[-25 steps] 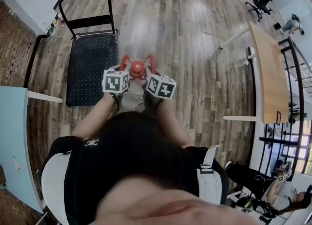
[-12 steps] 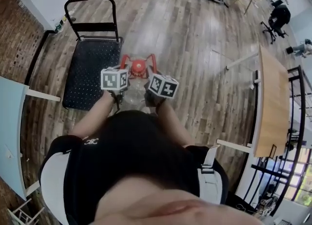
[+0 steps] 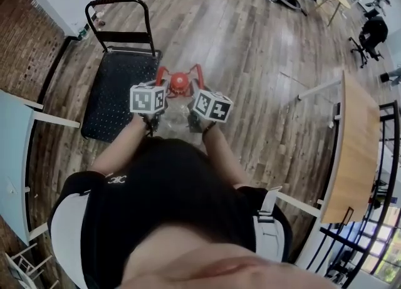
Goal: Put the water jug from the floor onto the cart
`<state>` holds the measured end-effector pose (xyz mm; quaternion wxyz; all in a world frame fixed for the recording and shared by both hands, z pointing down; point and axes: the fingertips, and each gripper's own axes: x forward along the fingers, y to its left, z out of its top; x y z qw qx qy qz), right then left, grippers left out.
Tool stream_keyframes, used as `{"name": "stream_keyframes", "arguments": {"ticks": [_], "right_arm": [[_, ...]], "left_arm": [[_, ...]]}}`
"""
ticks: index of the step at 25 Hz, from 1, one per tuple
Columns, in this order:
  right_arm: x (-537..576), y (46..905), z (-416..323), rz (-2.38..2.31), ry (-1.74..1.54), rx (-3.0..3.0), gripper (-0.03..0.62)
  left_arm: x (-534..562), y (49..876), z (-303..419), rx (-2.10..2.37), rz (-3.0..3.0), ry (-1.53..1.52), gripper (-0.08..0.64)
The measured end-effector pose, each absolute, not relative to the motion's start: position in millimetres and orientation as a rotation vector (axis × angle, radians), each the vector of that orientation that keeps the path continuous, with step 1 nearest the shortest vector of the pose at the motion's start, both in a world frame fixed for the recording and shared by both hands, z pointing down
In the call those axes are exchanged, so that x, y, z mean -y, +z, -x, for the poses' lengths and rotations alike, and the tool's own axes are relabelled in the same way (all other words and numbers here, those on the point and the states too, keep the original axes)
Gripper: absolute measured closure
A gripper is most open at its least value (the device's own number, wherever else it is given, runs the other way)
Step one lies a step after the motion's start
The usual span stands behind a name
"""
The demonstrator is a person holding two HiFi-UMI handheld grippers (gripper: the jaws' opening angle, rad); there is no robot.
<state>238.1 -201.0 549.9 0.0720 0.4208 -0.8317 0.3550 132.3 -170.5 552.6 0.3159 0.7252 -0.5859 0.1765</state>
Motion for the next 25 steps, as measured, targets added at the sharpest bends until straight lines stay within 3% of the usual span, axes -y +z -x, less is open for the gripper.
{"name": "stream_keyframes", "arguments": {"ticks": [14, 25], "right_arm": [[273, 587, -237, -1.178, 1.071, 2.375, 0.577], [370, 594, -191, -1.133, 1.058, 2.347, 0.577]], "left_arm": [[243, 599, -131, 1.509, -1.816, 0.46, 0.532], [339, 606, -87, 1.509, -1.785, 0.42, 0.534]]}}
